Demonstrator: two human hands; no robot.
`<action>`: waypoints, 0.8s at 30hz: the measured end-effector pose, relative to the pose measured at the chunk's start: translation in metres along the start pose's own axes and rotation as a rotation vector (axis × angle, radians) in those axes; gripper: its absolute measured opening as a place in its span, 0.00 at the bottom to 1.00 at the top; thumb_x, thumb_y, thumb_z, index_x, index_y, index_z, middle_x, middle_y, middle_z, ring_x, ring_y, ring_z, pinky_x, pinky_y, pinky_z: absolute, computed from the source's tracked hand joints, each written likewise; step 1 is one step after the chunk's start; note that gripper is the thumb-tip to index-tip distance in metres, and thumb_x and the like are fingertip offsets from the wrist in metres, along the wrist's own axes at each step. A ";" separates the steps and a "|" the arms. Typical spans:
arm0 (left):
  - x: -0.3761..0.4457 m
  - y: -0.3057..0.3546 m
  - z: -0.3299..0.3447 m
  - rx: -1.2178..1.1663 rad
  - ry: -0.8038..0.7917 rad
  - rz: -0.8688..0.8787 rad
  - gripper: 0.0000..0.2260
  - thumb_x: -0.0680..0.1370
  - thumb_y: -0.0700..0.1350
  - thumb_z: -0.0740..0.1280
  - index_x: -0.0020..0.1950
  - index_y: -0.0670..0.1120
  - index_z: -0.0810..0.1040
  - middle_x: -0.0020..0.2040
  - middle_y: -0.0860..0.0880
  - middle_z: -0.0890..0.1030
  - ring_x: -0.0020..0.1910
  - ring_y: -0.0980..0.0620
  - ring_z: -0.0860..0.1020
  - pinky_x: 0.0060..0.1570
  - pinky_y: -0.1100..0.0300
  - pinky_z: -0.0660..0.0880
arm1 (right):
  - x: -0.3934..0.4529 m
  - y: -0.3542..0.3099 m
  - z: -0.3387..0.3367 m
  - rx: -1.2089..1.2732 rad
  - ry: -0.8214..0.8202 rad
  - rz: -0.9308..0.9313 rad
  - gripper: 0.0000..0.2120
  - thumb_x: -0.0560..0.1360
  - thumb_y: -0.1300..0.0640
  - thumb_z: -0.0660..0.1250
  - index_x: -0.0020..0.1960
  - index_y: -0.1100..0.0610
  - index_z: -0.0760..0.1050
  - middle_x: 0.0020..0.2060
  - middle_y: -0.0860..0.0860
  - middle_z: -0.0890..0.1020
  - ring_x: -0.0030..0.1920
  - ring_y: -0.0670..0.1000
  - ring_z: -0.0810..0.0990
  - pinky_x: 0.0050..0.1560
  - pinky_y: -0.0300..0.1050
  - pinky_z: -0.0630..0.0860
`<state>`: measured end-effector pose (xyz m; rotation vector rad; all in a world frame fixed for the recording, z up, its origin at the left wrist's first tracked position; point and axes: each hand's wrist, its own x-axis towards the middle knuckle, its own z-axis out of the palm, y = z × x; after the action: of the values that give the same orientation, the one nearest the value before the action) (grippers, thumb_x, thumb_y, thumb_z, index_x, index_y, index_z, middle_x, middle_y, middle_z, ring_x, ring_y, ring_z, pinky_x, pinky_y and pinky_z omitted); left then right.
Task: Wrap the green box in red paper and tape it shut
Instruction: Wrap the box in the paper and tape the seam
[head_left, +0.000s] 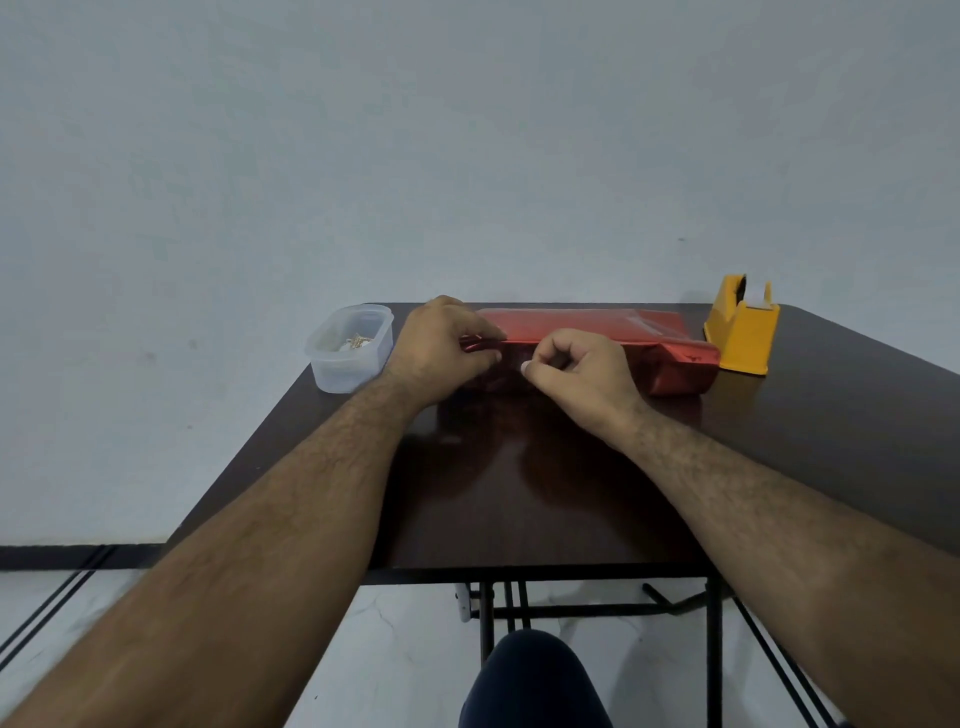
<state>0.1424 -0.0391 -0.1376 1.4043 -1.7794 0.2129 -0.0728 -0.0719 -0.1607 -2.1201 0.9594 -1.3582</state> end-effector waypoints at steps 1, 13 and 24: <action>0.000 0.001 0.000 -0.003 0.002 -0.002 0.13 0.69 0.52 0.78 0.54 0.57 0.89 0.47 0.54 0.86 0.56 0.53 0.79 0.58 0.51 0.79 | -0.002 0.000 0.002 0.009 0.005 -0.010 0.12 0.71 0.50 0.80 0.36 0.53 0.80 0.29 0.42 0.80 0.31 0.40 0.75 0.42 0.42 0.73; -0.003 0.009 -0.007 -0.037 -0.014 -0.071 0.14 0.72 0.46 0.81 0.56 0.55 0.90 0.50 0.53 0.85 0.55 0.54 0.81 0.59 0.58 0.77 | 0.004 -0.005 0.005 -0.069 0.004 -0.022 0.10 0.74 0.55 0.78 0.38 0.53 0.80 0.30 0.42 0.79 0.28 0.39 0.75 0.33 0.29 0.67; -0.004 0.011 -0.008 -0.031 -0.015 -0.066 0.14 0.72 0.45 0.81 0.57 0.54 0.89 0.46 0.57 0.81 0.53 0.57 0.78 0.56 0.63 0.73 | 0.005 -0.008 0.011 -0.231 0.097 0.018 0.12 0.74 0.51 0.77 0.35 0.51 0.79 0.31 0.44 0.82 0.37 0.42 0.82 0.40 0.36 0.75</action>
<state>0.1366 -0.0279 -0.1313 1.4432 -1.7390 0.1394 -0.0591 -0.0701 -0.1566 -2.2214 1.2238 -1.4117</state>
